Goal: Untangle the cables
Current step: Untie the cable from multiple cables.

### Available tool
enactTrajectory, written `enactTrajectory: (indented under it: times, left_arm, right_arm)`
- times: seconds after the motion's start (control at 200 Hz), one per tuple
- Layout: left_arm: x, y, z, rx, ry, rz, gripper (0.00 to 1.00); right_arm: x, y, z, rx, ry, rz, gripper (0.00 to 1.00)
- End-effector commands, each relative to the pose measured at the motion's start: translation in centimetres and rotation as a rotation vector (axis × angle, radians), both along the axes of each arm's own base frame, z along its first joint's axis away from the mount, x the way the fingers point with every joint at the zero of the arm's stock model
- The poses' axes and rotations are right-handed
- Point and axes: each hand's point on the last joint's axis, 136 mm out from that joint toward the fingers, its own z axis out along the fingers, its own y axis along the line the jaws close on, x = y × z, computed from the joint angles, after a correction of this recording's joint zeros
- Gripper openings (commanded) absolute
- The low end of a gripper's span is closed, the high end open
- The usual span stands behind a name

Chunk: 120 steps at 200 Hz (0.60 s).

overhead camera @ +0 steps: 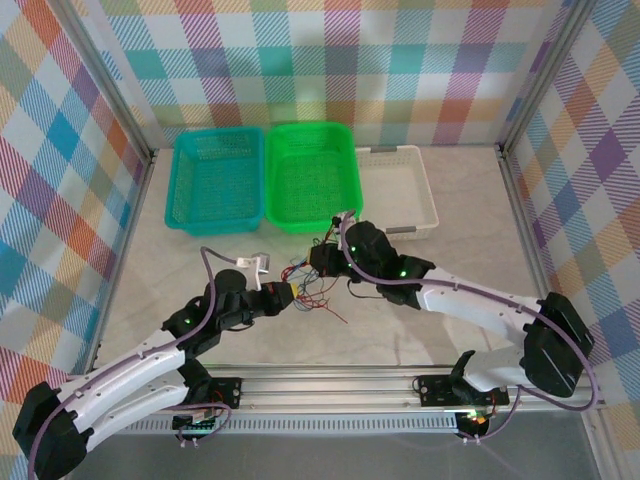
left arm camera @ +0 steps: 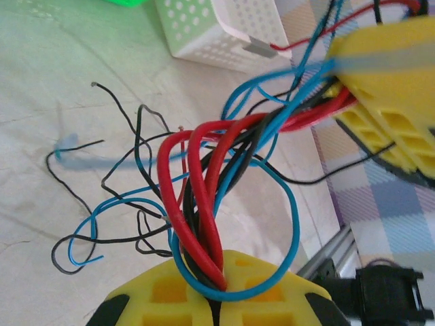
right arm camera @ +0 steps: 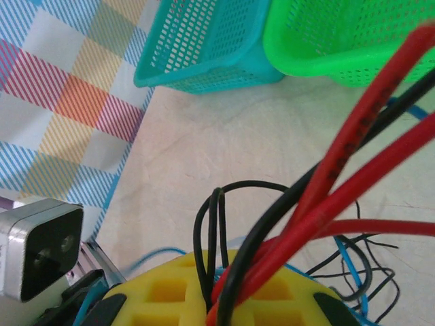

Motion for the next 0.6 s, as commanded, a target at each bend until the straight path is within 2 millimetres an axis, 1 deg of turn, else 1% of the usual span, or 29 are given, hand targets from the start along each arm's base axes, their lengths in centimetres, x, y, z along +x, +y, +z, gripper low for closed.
enactTrajectory:
  times: [0.0,0.125,0.28,0.325,0.385,0.48,0.595]
  left_arm:
    - [-2.0,-1.5,0.2,0.026,0.005,-0.172,0.00]
    - [-2.9,-2.9,1.7,-0.014,0.003,-0.267,0.00]
    - [-3.0,-3.4,3.2,-0.058,-0.025,-0.274,0.00]
    - [-3.1,-3.5,3.5,-0.073,-0.030,-0.273,0.00]
    - [-3.1,-3.6,4.0,-0.097,-0.033,-0.268,0.00]
    - [-3.0,-3.5,4.7,-0.125,-0.040,-0.249,0.00]
    - [-2.6,-3.2,5.4,-0.152,-0.041,-0.209,0.00]
  right_arm:
    - [0.4,-1.9,0.3,-0.080,0.022,0.033,0.00]
    - [0.0,-1.4,1.1,-0.070,0.028,0.102,0.00]
    - [-1.0,-0.2,2.9,-0.003,0.015,0.197,0.00]
    - [-1.2,0.0,3.3,0.012,0.013,0.210,0.07]
    - [-1.5,0.0,3.7,0.026,0.011,0.227,0.19]
    - [-2.0,-0.3,4.1,0.033,0.008,0.247,0.27]
    - [-3.1,-0.8,4.5,0.037,-0.005,0.287,0.46]
